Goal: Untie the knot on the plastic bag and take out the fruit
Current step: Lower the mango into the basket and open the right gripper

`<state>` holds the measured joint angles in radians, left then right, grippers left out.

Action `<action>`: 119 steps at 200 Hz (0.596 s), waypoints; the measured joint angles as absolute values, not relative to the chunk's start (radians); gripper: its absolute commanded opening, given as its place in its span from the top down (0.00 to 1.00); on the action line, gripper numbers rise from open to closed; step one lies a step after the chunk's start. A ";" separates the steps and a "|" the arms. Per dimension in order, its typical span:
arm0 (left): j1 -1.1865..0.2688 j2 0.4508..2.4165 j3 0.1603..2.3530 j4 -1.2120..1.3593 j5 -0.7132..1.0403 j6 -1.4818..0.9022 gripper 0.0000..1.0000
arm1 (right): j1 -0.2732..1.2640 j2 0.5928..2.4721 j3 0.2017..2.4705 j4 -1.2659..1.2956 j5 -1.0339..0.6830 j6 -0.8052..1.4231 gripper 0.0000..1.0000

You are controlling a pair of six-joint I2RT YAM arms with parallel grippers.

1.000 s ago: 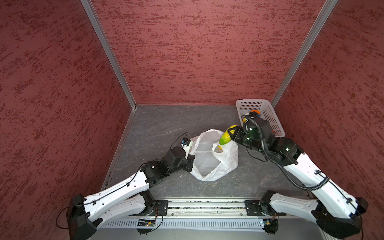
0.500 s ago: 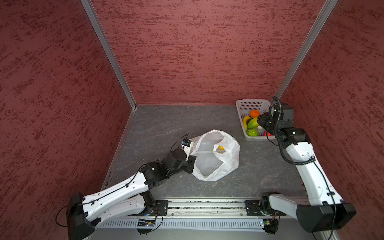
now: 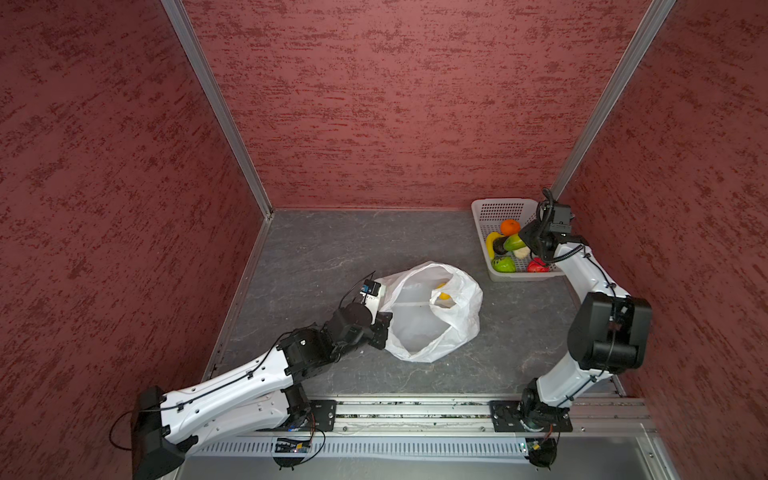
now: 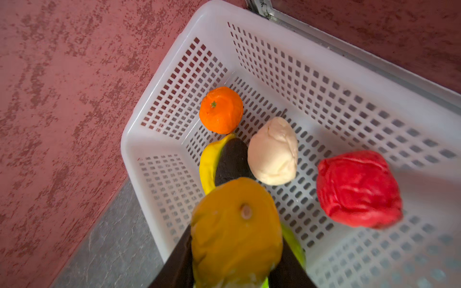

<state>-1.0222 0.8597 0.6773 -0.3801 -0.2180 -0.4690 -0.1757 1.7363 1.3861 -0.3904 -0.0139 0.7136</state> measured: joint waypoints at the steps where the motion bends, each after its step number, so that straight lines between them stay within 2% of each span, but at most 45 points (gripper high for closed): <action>1: -1.023 0.859 0.676 -0.380 -0.219 -0.471 1.00 | -0.176 1.739 1.389 -0.390 -0.014 0.714 0.84; 44: -1.041 0.856 0.655 -0.373 -0.233 -0.489 1.00 | -0.181 1.929 1.556 -0.353 -0.032 0.730 0.73; 57: -1.046 0.856 0.654 -0.373 -0.237 -0.493 1.00 | -0.181 1.968 1.591 -0.350 -0.034 0.733 0.66; 91: -1.050 0.856 0.653 -0.372 -0.245 -0.501 1.00 | -0.181 2.050 1.684 -0.370 -0.036 0.723 0.43; 119: -1.050 0.853 0.651 -0.370 -0.247 -0.501 1.00 | -0.181 2.062 1.711 -0.391 -0.037 0.702 0.30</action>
<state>-1.0504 0.8528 0.6510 -0.3698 -0.2474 -0.5014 -0.1806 2.0624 1.7111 -0.3912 -0.0372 0.7017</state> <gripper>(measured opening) 0.050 0.655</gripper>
